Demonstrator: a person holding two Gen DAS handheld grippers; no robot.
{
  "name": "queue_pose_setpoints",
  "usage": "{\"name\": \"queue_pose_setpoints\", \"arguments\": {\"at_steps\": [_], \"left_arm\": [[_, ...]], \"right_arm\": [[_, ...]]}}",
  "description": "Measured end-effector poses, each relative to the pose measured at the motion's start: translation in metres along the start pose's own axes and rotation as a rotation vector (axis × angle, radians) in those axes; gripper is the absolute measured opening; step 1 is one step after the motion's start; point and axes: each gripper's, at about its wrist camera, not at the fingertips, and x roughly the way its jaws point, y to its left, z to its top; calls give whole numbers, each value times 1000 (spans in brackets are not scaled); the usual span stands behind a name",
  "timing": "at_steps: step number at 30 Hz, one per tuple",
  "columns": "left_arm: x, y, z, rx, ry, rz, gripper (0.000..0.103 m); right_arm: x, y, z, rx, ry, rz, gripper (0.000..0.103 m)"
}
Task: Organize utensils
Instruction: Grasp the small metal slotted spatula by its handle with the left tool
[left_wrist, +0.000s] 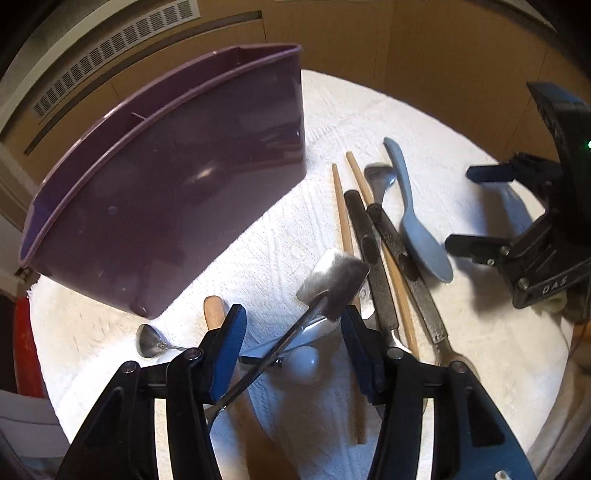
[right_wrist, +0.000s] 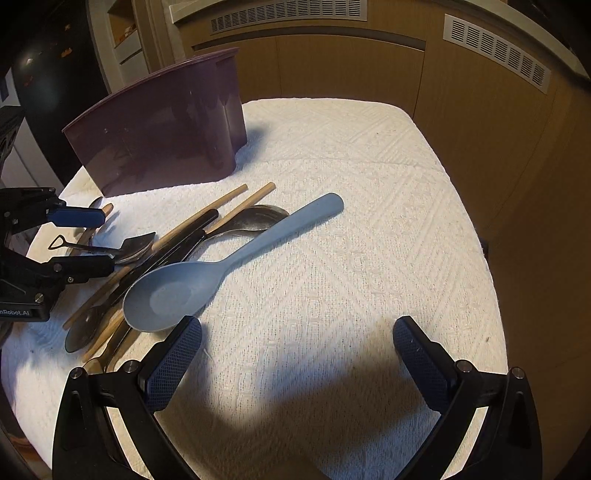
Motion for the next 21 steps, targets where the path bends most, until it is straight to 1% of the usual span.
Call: {"name": "queue_pose_setpoints", "arguments": {"at_steps": [1,4,5,6,7,8,10,11,14,15,16,18,19,20,21], "left_arm": [[4,2,1,-12,20,55,48],[4,18,4,-90,14,147,48],[3,27,4,-136,11,185,47],[4,33,2,-174,14,190,46],[4,37,1,-203,18,177,46],[2,37,0,-210,14,165,46],[2,30,2,-192,24,94,46],[0,21,4,-159,13,60,46],[-5,0,14,-13,-46,77,46],[-4,-3,19,14,-49,69,46],[0,-4,25,31,-42,52,46],[6,-1,32,43,-33,49,46],[11,3,37,44,-24,48,46],[20,-2,43,38,-12,35,46],[24,0,45,31,1,16,46]], "right_arm": [[0,0,0,2,-1,2,103],[-2,-1,-2,4,-2,3,103],[-1,-2,-1,6,-3,6,103],[-1,-3,-1,9,-5,11,103],[-2,-4,-2,11,-6,13,103],[-2,-4,-2,11,-7,14,103],[-2,-4,-2,10,-6,11,103],[-2,-4,-2,10,-6,9,103],[-4,-5,-4,10,-6,9,103],[-4,-5,-4,10,-6,10,103],[-5,-6,-4,10,-6,10,103],[-4,-5,-4,12,-7,11,103],[-5,-6,-4,15,-8,14,103],[-5,-7,-4,17,-9,17,103],[-6,-7,-4,19,-11,20,103]]}}
